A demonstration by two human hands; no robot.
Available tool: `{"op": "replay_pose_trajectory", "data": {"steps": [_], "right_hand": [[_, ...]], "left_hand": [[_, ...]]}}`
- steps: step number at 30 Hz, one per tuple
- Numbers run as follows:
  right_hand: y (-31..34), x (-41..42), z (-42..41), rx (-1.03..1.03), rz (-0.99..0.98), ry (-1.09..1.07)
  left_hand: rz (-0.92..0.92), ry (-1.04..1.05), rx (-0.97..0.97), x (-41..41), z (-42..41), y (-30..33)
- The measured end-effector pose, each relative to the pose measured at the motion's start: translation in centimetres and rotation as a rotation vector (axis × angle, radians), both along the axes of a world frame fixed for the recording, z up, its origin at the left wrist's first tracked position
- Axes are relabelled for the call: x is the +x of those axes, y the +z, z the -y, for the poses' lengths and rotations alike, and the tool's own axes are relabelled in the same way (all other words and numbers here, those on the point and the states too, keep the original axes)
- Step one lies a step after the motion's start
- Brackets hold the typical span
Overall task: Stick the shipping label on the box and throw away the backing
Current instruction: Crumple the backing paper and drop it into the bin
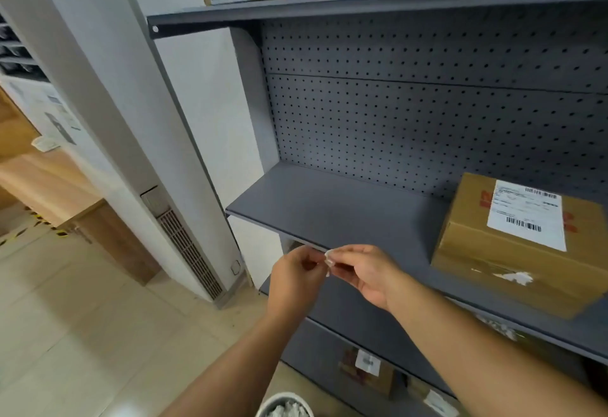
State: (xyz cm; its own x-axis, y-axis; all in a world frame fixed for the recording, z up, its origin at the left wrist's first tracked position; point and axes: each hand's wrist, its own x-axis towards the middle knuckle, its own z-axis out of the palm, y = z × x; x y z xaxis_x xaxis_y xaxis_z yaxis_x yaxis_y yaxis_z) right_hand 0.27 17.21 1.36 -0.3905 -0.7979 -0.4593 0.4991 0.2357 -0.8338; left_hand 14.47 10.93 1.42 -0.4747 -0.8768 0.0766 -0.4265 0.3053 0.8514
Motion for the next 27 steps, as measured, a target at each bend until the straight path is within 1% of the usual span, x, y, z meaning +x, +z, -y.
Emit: {"op": "replay_pose_trajectory", "data": {"steps": [5,7,9,11,14,18,20,22,25,27], "right_hand": [[-0.8,2.0,-2.0,0.001,0.096,-0.034],[-1.2,3.2,-2.5,-0.001,0.136,-0.017],[-1.6,4.3,-3.0,0.011,0.132,0.008],[-2.4,5.2,-3.4,0.055,0.029,0.052],[-3.7,6.9,-4.1,0.115,-0.175,0.128],[-5.2,9.3,-4.4,0.119,-0.28,0.212],[-6.1,10.0,-4.3,0.132,-0.319,0.234],[-7.2,10.5,-4.1,0.134,-0.297,0.197],[-8.1,10.9,-3.5,0.135,-0.193,0.112],[-8.4,11.5,-3.0,0.154,-0.108,0.118]], "left_hand": [[0.031,-0.085,0.06,2.8,-2.5,-1.5],[0.031,-0.071,0.04,3.9,-3.3,-1.9],[0.044,-0.038,0.012,4.9,-3.7,-2.4],[0.082,-0.028,0.004,6.0,-4.0,-2.8],[0.106,0.028,0.05,7.8,-4.3,-3.8],[0.144,0.154,0.061,9.6,-5.0,-5.1],[0.151,0.201,0.108,10.1,-5.4,-5.4],[0.148,0.205,0.172,10.4,-5.8,-5.7],[0.006,0.139,0.34,11.4,-5.8,-6.1],[-0.084,0.132,0.467,12.7,-5.5,-6.7]]}}
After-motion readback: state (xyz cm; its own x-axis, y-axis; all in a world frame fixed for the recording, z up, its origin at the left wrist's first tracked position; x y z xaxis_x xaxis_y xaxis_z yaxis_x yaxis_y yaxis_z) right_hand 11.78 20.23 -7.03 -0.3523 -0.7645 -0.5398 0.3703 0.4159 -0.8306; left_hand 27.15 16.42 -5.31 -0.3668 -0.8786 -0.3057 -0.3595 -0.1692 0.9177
